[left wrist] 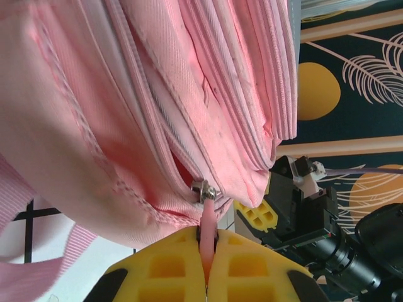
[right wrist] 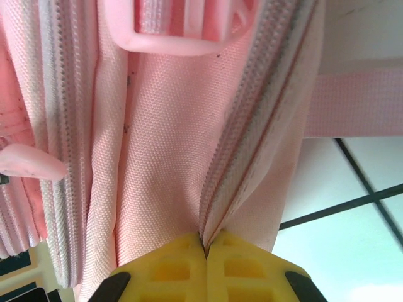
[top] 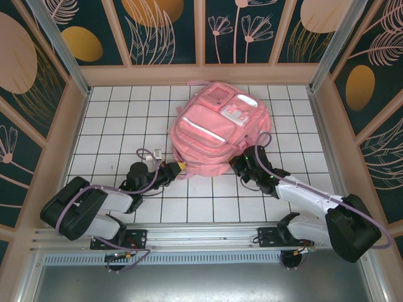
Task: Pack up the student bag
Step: Zip the student bag at the top-center of the table.
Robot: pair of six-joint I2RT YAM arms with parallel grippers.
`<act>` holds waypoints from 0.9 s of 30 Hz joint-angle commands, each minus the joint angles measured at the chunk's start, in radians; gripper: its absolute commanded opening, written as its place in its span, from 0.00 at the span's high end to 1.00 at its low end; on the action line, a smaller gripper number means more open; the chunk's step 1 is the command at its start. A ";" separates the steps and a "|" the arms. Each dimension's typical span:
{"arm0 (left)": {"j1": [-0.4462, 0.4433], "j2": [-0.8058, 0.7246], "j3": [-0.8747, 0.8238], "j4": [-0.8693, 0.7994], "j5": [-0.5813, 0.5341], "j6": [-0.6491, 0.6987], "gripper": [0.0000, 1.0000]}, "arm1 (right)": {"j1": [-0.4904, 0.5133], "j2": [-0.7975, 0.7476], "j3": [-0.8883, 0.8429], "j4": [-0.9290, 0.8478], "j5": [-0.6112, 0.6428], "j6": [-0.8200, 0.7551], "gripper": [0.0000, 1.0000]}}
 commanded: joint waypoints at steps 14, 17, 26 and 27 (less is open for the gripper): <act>0.056 0.057 -0.005 0.084 -0.058 0.006 1.00 | -0.425 -0.072 -0.008 -0.194 0.053 -0.322 1.00; 0.055 0.084 0.001 0.112 -0.046 -0.002 1.00 | -0.457 0.010 0.053 -0.183 0.028 -0.363 1.00; 0.040 0.140 0.015 0.152 -0.021 -0.005 1.00 | -0.487 0.291 0.277 -0.137 -0.009 -0.441 0.97; 0.035 0.153 0.018 0.161 -0.021 -0.007 1.00 | -0.494 0.319 0.300 -0.128 -0.013 -0.443 0.96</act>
